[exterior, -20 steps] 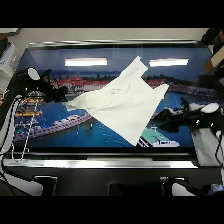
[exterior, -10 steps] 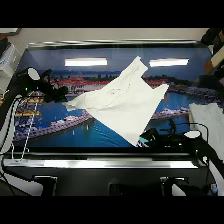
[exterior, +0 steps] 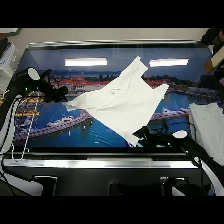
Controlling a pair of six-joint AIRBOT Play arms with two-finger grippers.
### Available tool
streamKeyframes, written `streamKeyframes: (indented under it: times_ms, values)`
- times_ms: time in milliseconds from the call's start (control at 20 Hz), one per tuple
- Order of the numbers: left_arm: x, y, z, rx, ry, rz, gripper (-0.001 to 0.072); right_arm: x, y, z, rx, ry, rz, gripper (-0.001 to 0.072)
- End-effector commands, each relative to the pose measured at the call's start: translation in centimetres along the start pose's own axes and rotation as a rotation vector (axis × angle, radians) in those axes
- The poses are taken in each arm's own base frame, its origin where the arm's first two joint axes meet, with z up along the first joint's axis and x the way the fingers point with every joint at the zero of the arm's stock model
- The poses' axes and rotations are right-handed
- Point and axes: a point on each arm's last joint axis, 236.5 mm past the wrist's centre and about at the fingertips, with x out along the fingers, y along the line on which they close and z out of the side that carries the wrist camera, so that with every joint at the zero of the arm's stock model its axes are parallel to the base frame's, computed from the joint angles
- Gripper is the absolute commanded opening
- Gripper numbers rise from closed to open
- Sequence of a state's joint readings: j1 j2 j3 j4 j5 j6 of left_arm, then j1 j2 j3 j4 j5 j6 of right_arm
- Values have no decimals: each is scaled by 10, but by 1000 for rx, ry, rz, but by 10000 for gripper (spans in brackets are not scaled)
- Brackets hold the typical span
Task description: Fold the clothes and pants, and hang the long-sleeved shirts on hangers.
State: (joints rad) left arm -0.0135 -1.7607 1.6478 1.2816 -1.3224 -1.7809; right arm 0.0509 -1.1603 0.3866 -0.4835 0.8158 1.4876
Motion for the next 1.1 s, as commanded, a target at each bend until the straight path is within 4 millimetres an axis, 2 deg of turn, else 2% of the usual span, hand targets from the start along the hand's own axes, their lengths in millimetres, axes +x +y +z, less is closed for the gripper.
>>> streamKeyframes:
  times_ms: [0, 50, 150, 200, 250, 350, 450, 550, 600, 650, 700, 750, 800, 850, 900, 950, 1000, 1050]
  values:
    - [0, 0, 1, 1, -4, 0, 15, 5, 3, 5, 5, -18, 17, 539]
    - [0, 0, 1, 1, -5, 0, 15, 5, 3, 4, 6, -15, 19, 513]
    - [1, 0, 1, 0, -3, 0, 16, 11, 5, -4, -28, -8, 6, 319]
    - [1, 0, 1, 0, -2, 0, 16, 17, 8, -11, -54, 1, 1, 258]
    - [1, 0, 1, 0, -2, 0, 15, 21, 13, -20, -72, 19, 5, 62]
    - [1, 0, 1, 0, -3, 0, 15, 18, 28, -23, -107, 17, 41, 35]
    - [-4, -5, 2, -2, -7, -29, 15, -4, 63, -6, -163, -51, 119, 32]
    - [-23, -30, 7, 16, -32, -146, 15, -51, 116, 24, -232, -152, 234, 32]
    - [-40, -45, 14, 29, -64, -218, 15, -85, 145, 39, -285, -213, 288, 32]
    - [-63, -60, 24, 48, -110, -291, 15, -129, 177, 55, -357, -288, 337, 31]
    - [-95, -75, 36, 76, -176, -361, 15, -179, 210, 66, -434, -369, 384, 31]
    - [-134, -88, 47, 109, -258, -422, 15, -227, 242, 69, -508, -439, 430, 31]
    - [-177, -100, 56, 150, -348, -476, 14, -280, 274, 63, -589, -512, 471, 31]
    - [-227, -113, 61, 199, -452, -533, 15, -329, 303, 47, -680, -584, 504, 31]
    - [-289, -125, 60, 239, -579, -596, 15, -379, 334, 20, -790, -669, 536, 31]
    - [-353, -134, 52, 262, -722, -665, 14, -424, 361, -16, -906, -759, 563, 32]
    - [-412, -139, 37, 267, -857, -734, 14, -462, 382, -53, -992, -845, 596, 32]
    - [-470, -140, 13, 269, -1001, -780, 14, -497, 399, -92, -1076, -943, 633, 32]
